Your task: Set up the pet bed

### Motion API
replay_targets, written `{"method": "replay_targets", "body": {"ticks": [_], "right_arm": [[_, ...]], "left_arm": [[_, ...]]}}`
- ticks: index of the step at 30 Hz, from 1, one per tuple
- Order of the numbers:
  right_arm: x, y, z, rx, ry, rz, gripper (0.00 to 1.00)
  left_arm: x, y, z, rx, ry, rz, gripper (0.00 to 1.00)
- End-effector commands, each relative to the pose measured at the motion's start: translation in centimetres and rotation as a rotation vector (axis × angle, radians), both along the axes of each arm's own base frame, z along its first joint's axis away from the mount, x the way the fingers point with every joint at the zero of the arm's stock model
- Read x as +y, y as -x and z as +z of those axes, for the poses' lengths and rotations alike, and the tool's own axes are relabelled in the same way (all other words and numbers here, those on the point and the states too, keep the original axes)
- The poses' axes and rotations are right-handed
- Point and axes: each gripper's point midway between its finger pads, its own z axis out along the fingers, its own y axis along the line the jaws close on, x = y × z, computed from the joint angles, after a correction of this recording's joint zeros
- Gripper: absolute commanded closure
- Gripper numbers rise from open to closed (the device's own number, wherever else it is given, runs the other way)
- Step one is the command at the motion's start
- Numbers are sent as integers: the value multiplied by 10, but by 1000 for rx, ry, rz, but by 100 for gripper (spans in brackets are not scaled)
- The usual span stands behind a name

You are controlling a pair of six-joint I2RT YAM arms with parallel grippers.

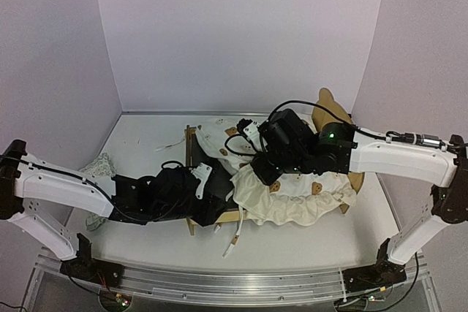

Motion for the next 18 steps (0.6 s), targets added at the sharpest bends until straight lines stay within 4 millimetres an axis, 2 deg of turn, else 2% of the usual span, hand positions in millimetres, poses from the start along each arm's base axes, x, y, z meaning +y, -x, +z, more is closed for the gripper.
{"method": "replay_targets", "body": {"ticks": [1, 6, 8, 12, 18], "right_arm": [[-2, 3, -6, 46, -17, -10, 100], [-1, 9, -12, 87, -39, -8, 99], [-1, 12, -15, 106, -47, -8, 98], [-5, 14, -25, 127, -37, -21, 97], [-13, 19, -34, 150, -37, -43, 94]], "left_arm": [[38, 7, 13, 86, -97, 138, 46], [90, -1, 6, 106, -227, 347, 39], [104, -3, -1, 100, -279, 402, 37], [104, -7, -10, 96, -308, 426, 39], [91, -11, -18, 94, -327, 421, 42]]}}
